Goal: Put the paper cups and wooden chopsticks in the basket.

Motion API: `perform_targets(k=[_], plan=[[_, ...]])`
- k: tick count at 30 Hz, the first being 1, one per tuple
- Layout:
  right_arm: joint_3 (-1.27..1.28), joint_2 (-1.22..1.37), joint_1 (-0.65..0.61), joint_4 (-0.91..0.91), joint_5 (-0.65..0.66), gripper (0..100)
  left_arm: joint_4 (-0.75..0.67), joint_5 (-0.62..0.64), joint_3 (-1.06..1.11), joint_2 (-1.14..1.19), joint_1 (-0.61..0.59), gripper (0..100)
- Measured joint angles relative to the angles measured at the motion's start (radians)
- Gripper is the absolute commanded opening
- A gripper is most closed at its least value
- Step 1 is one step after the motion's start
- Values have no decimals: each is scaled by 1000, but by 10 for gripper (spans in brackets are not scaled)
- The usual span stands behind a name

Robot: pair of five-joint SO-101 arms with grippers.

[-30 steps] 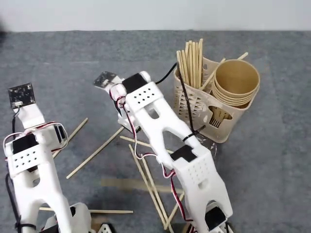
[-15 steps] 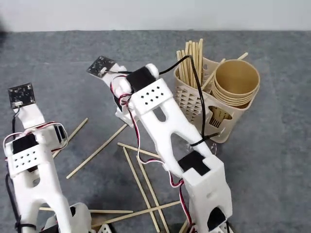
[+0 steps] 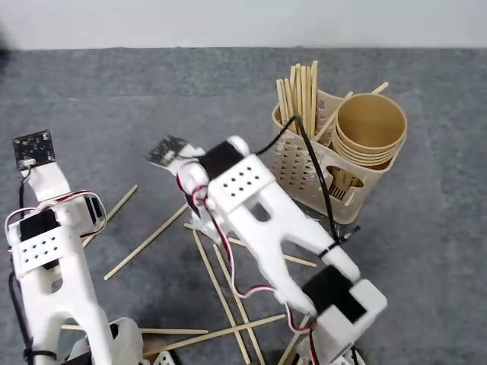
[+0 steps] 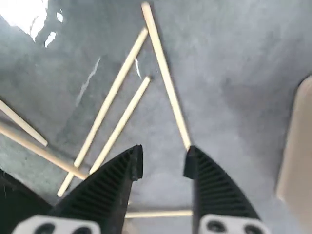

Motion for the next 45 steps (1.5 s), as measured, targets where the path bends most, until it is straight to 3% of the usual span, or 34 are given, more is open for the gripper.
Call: perform_targets(k=[7, 14, 20, 29, 32, 39, 45], plan=[[298, -71, -64, -209, -137, 431, 0, 0, 0, 0, 0, 145], [431, -71, -133, -379, -209, 455, 0, 0, 0, 0, 0, 145], [532, -71, -193, -517, -275, 561, 0, 0, 0, 0, 0, 145], [523, 48, -222, -548, -322, 565, 0, 0, 0, 0, 0, 145], [430, 118, -224, -471, -322, 504, 0, 0, 0, 0, 0, 145], [307, 212, -212, -362, -304, 220, 0, 0, 0, 0, 0, 145], [284, 233, -195, -342, -258, 183, 0, 0, 0, 0, 0, 145]])
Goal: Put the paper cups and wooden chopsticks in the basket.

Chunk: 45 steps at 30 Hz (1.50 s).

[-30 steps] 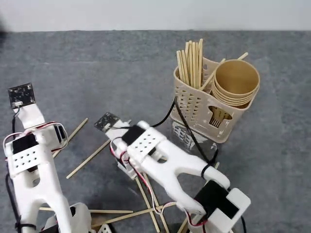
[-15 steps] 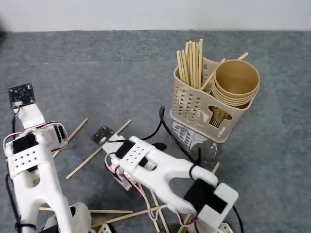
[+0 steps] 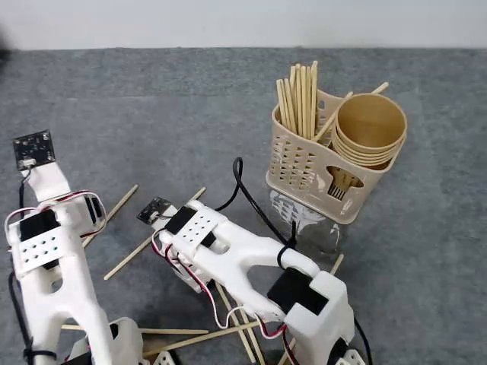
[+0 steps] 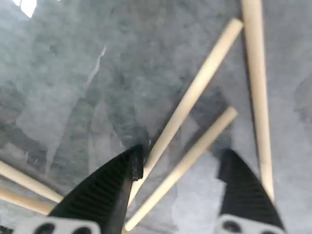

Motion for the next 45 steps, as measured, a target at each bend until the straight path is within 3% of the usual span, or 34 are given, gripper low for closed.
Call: perform_targets(k=[8, 14, 27, 36, 45], plan=[[-6, 0, 74, 0, 23, 168, 0, 0, 0, 0, 0, 145], [-8, 0, 104, -9, 103, 4, 0, 0, 0, 0, 0, 145], [-71, 26, 118, -28, 152, 9, 0, 0, 0, 0, 0, 145], [-385, 38, 114, 189, 153, 9, 0, 0, 0, 0, 0, 145], [-736, 34, 204, 434, 195, 9, 0, 0, 0, 0, 0, 145]])
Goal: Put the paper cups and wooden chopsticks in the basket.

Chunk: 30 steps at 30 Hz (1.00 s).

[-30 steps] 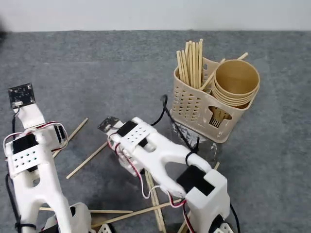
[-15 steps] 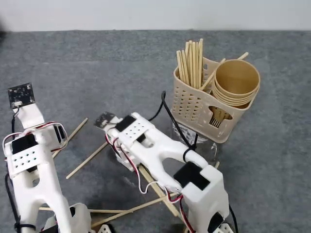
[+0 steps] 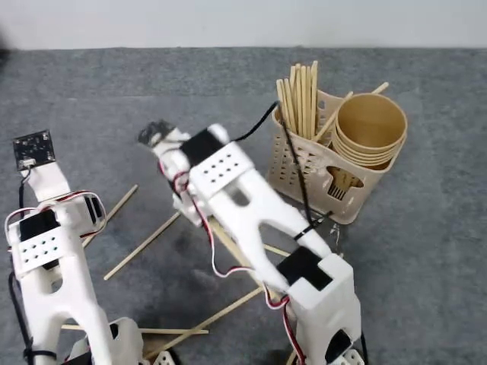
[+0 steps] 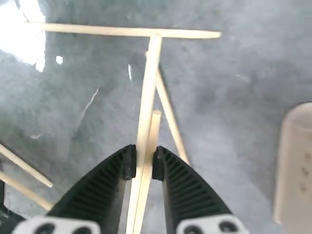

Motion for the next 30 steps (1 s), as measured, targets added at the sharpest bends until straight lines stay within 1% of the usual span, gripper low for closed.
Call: perform_targets(k=[10, 14, 17, 21, 27, 30], plan=[[-253, -215, 118, 6, 17, 8, 0, 0, 0, 0, 0, 145], [-358, -281, 173, -18, 17, 8, 0, 0, 0, 0, 0, 145], [-443, -316, 222, -86, 17, 8, 0, 0, 0, 0, 0, 145], [-519, -334, 295, -221, 17, 8, 0, 0, 0, 0, 0, 145], [-529, -334, 385, -459, 17, 8, 0, 0, 0, 0, 0, 145], [-529, -333, 422, -532, 17, 8, 0, 0, 0, 0, 0, 145]])
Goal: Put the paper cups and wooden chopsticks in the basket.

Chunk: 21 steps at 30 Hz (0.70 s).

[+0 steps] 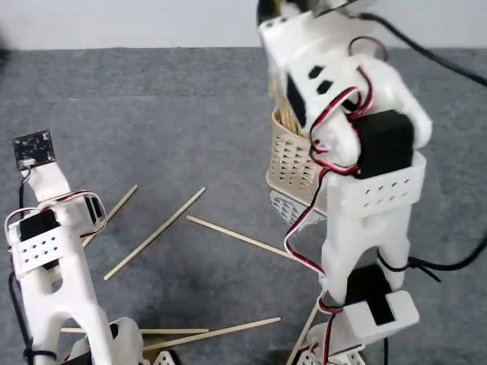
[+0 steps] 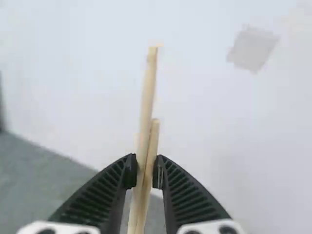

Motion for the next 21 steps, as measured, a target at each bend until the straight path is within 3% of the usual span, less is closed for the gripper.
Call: perform_targets(k=[9, 17, 21], plan=[[0, 94, 91, -60, 0, 8, 0, 0, 0, 0, 0, 145], [0, 135, 127, 109, 0, 17, 0, 0, 0, 0, 0, 145], [0, 135, 127, 198, 0, 132, 0, 0, 0, 0, 0, 145]])
